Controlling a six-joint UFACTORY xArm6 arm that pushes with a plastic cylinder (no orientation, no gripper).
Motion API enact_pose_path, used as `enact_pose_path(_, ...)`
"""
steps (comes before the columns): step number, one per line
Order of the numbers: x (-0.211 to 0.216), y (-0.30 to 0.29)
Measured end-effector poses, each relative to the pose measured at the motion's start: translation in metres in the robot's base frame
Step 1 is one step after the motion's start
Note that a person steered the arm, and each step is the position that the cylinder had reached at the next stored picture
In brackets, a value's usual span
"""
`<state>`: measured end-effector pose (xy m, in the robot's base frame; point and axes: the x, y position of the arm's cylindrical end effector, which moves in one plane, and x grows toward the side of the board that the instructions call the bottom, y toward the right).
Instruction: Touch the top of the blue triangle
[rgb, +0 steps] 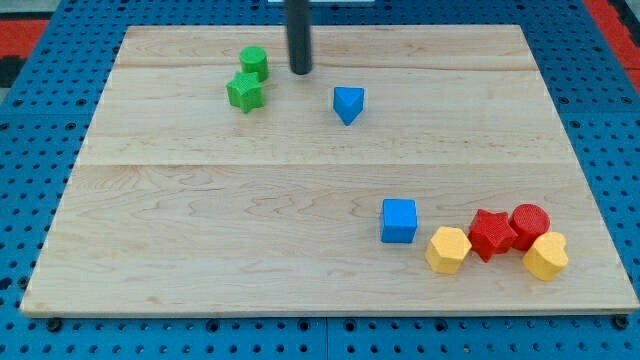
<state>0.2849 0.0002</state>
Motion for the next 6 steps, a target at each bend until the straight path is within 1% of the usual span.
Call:
enact_pose_path(1,0.052,0.094)
enact_pose_path(2,0.073,0.088)
enact_pose_path(3,0.022,0.058)
enact_pose_path(4,0.069,-0.014)
enact_pose_path(5,0.109,0.019)
enact_pose_path(6,0.066,-0.034)
